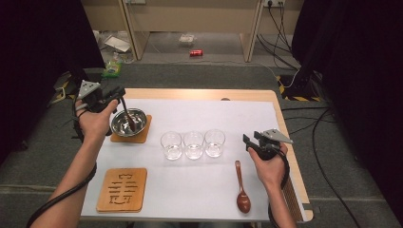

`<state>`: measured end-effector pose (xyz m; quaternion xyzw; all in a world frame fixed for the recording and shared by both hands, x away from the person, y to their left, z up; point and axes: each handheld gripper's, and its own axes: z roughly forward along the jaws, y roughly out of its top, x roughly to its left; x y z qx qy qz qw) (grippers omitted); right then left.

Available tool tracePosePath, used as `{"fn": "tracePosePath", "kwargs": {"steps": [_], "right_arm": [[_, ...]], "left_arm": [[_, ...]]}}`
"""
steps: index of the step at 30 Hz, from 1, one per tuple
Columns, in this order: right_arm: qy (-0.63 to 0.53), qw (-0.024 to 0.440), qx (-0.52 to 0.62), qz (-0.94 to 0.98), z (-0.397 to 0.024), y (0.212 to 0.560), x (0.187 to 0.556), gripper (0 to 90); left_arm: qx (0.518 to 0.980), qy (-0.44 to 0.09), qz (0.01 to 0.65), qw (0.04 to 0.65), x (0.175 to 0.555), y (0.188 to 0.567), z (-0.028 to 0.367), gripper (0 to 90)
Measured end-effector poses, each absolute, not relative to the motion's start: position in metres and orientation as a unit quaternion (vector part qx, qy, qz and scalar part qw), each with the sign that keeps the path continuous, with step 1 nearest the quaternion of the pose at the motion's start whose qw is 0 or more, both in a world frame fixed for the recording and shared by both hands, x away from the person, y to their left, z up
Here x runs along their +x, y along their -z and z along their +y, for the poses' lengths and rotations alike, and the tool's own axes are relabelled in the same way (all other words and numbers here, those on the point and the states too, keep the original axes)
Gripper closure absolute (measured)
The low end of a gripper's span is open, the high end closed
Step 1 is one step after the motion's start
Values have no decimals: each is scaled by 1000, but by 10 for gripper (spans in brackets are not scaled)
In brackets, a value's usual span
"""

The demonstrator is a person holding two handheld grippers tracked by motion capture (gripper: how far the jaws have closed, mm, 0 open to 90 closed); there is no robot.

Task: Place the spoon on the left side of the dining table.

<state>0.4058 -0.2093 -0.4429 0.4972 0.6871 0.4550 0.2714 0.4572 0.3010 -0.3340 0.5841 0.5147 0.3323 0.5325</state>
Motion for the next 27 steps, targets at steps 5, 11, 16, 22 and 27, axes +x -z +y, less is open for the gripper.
{"fn": "tracePosePath", "kwargs": {"steps": [5,11,16,22,27], "right_arm": [[-455,272,498,686,-210,445,404,495],[-462,270,500,681,-212,446,400,494],[-467,273,497,678,-213,444,397,494],[-474,276,495,674,-215,442,391,494],[-476,276,493,674,-216,442,387,493]], "left_arm": [[579,-336,525,525,474,340,300,753],[578,-342,534,514,494,346,300,753],[572,-345,546,505,505,354,303,752],[571,-344,559,493,515,365,307,752],[570,-342,571,482,522,375,307,752]]}}
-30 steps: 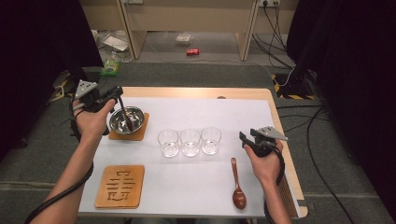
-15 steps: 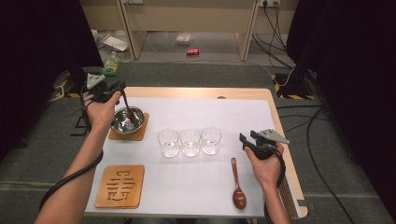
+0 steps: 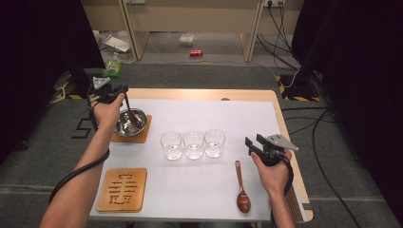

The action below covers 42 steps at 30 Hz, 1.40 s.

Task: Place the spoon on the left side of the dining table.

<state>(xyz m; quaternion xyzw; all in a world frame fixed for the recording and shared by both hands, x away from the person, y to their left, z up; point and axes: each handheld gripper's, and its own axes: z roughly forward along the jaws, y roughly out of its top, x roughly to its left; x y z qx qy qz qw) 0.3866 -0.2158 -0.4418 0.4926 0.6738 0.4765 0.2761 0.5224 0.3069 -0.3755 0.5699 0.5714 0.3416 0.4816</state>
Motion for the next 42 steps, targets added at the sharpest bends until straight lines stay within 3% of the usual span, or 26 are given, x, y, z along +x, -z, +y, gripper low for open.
{"fn": "tracePosePath", "kwargs": {"steps": [42], "right_arm": [[-480,276,491,673,-218,441,384,494]], "left_arm": [[561,-332,628,426,544,377,306,748]]}}
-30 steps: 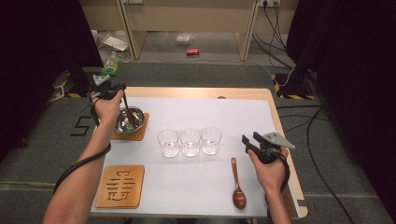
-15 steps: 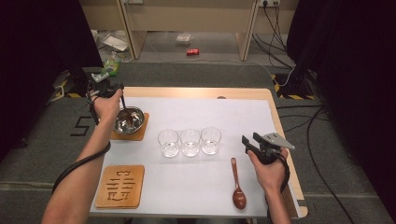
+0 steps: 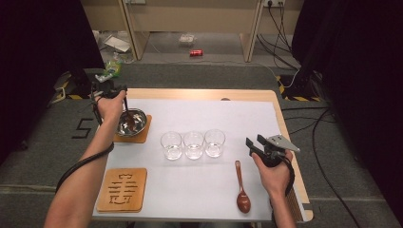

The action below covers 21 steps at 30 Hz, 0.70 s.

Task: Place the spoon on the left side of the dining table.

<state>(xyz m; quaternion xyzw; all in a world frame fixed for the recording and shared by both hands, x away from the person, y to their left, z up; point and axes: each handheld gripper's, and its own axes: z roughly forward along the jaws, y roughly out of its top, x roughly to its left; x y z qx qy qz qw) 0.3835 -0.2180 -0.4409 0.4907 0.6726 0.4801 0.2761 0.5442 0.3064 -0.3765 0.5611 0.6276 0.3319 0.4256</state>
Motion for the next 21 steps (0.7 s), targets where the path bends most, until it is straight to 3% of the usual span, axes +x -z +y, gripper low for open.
{"fn": "tracePosePath", "kwargs": {"steps": [21], "right_arm": [[-480,279,481,679,-217,441,382,493]], "left_arm": [[536,-314,666,412,567,401,311,740]]}}
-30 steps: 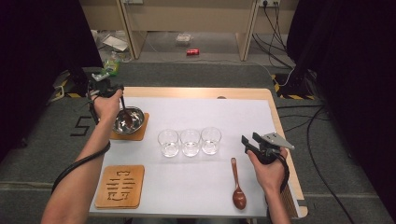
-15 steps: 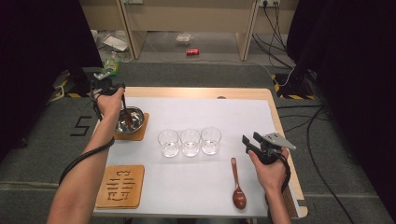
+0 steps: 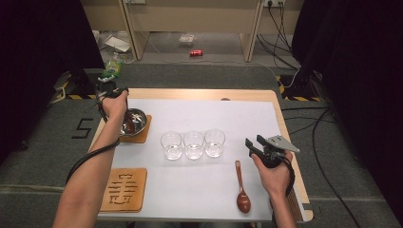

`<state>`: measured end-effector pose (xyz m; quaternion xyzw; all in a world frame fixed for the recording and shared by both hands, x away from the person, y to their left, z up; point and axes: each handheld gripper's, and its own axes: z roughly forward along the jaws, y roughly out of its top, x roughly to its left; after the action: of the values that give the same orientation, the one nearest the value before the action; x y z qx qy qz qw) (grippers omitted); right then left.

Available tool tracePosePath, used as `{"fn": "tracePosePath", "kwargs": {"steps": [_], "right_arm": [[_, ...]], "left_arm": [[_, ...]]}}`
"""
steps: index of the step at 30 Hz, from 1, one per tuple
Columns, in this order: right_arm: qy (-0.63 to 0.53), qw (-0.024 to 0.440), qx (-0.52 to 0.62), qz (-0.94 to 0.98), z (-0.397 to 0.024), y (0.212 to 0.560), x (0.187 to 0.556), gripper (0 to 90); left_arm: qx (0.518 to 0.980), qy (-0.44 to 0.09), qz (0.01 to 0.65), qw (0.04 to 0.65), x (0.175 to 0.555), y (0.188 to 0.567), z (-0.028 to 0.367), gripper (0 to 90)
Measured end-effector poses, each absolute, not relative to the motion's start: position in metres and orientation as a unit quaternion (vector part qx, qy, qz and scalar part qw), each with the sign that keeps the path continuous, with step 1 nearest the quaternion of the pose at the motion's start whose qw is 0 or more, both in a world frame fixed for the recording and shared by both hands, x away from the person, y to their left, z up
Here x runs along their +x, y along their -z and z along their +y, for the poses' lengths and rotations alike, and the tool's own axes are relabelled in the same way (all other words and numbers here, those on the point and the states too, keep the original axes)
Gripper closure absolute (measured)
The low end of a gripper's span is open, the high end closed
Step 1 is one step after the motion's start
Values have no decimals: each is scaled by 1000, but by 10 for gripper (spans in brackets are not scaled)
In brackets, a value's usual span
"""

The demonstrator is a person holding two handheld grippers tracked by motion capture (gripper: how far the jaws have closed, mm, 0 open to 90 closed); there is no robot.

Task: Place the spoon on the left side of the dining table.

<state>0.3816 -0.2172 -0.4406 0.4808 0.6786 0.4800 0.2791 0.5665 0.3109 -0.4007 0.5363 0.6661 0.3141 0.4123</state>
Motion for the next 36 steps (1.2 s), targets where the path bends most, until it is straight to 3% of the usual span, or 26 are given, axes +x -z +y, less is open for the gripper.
{"fn": "tracePosePath", "kwargs": {"steps": [17,36], "right_arm": [[-477,280,478,682,-214,443,382,489],[-450,285,496,686,-220,442,383,478]], "left_arm": [[549,-315,675,379,564,409,319,689],[574,-295,640,418,507,397,312,487]]}}
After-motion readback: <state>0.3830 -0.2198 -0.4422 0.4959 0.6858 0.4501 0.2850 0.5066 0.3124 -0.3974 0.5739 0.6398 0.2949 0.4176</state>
